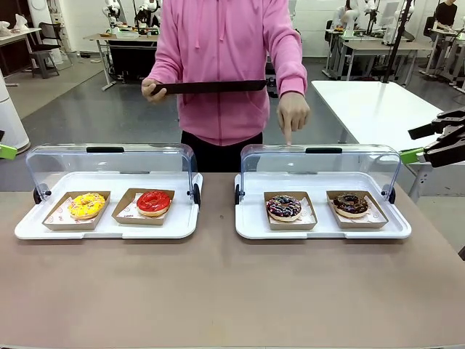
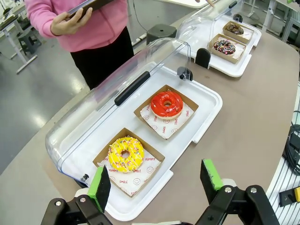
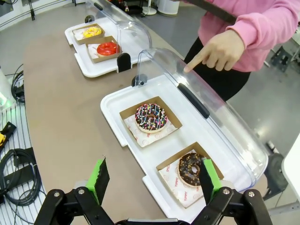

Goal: Provide the desired donut to the person.
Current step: Pick up and lift the Paper togo box containing the Donut pointed at by the person.

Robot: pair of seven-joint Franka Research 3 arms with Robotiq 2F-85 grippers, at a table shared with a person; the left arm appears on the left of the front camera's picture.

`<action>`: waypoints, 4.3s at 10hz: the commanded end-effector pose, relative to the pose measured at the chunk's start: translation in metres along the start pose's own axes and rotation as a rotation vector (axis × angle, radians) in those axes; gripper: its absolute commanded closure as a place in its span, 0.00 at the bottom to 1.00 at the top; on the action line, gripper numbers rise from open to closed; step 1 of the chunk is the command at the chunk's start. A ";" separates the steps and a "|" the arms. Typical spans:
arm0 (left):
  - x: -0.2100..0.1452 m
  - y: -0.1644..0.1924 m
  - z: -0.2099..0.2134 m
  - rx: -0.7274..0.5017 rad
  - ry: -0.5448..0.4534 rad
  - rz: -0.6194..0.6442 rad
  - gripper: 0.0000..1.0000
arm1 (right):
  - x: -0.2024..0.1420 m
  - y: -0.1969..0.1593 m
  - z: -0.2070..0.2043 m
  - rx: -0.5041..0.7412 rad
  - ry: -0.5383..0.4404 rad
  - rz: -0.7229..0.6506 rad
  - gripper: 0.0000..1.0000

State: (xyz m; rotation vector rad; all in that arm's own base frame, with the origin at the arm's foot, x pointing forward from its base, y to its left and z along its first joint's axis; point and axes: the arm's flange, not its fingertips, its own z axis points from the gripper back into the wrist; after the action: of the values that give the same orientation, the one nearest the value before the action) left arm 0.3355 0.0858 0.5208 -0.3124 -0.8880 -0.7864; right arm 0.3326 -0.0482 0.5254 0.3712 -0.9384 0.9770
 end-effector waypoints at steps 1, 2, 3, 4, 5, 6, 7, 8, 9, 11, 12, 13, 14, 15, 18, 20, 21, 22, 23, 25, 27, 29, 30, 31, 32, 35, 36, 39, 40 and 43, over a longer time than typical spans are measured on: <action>0.000 0.000 0.000 -0.004 -0.007 0.004 0.00 | 0.000 -0.001 -0.002 0.007 -0.011 -0.001 0.00; 0.000 0.000 0.000 -0.004 -0.007 0.004 0.00 | 0.000 -0.001 -0.002 0.007 -0.011 -0.001 0.00; 0.000 0.000 0.000 -0.004 -0.007 0.004 0.00 | 0.000 -0.001 -0.002 0.007 -0.011 -0.001 0.00; 0.000 0.000 0.000 -0.004 -0.007 0.004 0.00 | 0.000 -0.001 -0.002 0.007 -0.011 -0.001 0.00; 0.000 0.000 0.000 -0.004 -0.007 0.004 0.00 | 0.000 -0.001 -0.002 0.007 -0.011 -0.001 0.00; 0.000 0.000 0.000 -0.004 -0.007 0.004 0.00 | 0.000 -0.001 -0.002 0.007 -0.011 -0.001 0.00; 0.000 0.000 0.000 -0.004 -0.007 0.004 0.00 | 0.000 -0.001 -0.002 0.007 -0.011 -0.001 0.00; 0.000 0.000 0.000 -0.004 -0.007 0.004 0.00 | 0.000 -0.001 -0.002 0.007 -0.011 -0.001 0.00; 0.000 0.000 0.000 -0.004 -0.007 0.004 0.00 | 0.000 -0.001 -0.002 0.007 -0.011 -0.001 0.00; 0.000 0.000 0.000 -0.004 -0.007 0.004 0.00 | 0.000 0.000 0.000 0.000 0.000 0.000 0.00; 0.000 0.000 0.000 -0.004 -0.007 0.004 0.00 | 0.035 0.012 -0.016 0.072 0.063 0.146 0.00; 0.000 0.000 0.000 -0.004 -0.007 0.004 0.00 | 0.069 0.028 -0.039 0.052 0.175 0.213 0.00; 0.000 0.000 0.000 -0.004 -0.007 0.004 0.00 | 0.095 0.042 -0.067 0.029 0.300 0.252 0.00; 0.000 0.000 0.000 -0.004 -0.007 0.004 0.00 | 0.109 0.052 -0.174 0.093 0.609 0.387 0.00; 0.000 0.000 0.000 -0.004 -0.007 0.004 0.00 | 0.092 0.061 -0.224 0.194 0.674 0.463 0.00; 0.000 0.000 0.000 -0.004 -0.007 0.004 0.00 | 0.090 0.061 -0.225 0.148 0.660 0.459 0.00; 0.000 0.000 0.000 -0.004 -0.007 0.004 0.00 | 0.083 0.058 -0.236 0.175 0.700 0.464 0.00; 0.000 0.000 0.000 -0.004 -0.007 0.004 0.00 | 0.071 0.055 -0.249 0.209 0.724 0.471 0.00; 0.000 0.000 0.000 -0.004 -0.007 0.004 0.00 | 0.058 0.051 -0.258 0.228 0.728 0.476 0.00; 0.000 0.000 0.000 -0.004 -0.007 0.004 0.00 | 0.032 0.045 -0.271 0.234 0.721 0.476 0.00; 0.000 0.000 0.000 -0.004 -0.007 0.004 0.00 | 0.006 0.042 -0.287 0.229 0.724 0.466 0.00; 0.000 0.000 0.000 -0.004 -0.007 0.004 0.00 | -0.007 0.039 -0.299 0.263 0.724 0.482 0.00; 0.000 0.000 0.000 -0.004 -0.007 0.004 0.00 | -0.007 0.037 -0.301 0.283 0.735 0.480 0.00; 0.000 0.000 0.000 -0.004 -0.007 0.004 0.00 | -0.006 0.034 -0.304 0.300 0.715 0.479 0.00; 0.000 0.000 0.000 -0.004 -0.007 0.004 0.00 | -0.005 0.034 -0.305 0.300 0.715 0.484 0.00; 0.000 0.000 0.000 -0.004 -0.007 0.004 0.00 | -0.005 0.028 -0.314 0.309 0.732 0.457 0.00; 0.000 0.000 0.000 -0.004 -0.007 0.004 0.00 | -0.006 0.025 -0.317 0.302 0.727 0.461 0.00; 0.000 0.000 0.000 -0.004 -0.007 0.004 0.00 | -0.013 0.024 -0.326 0.291 0.731 0.491 0.65; 0.000 0.000 0.000 -0.004 -0.007 0.004 0.00 | -0.012 0.024 -0.326 0.291 0.724 0.501 1.00; 0.000 0.000 0.000 -0.004 -0.007 0.004 0.00 | -0.011 0.023 -0.324 0.323 0.744 0.499 0.88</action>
State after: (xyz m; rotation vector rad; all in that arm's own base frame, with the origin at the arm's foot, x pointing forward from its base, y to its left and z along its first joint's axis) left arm 0.3353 0.0852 0.5215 -0.3097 -0.8877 -0.7879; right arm 0.4640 0.1703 0.3282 0.0147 -0.1563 1.5673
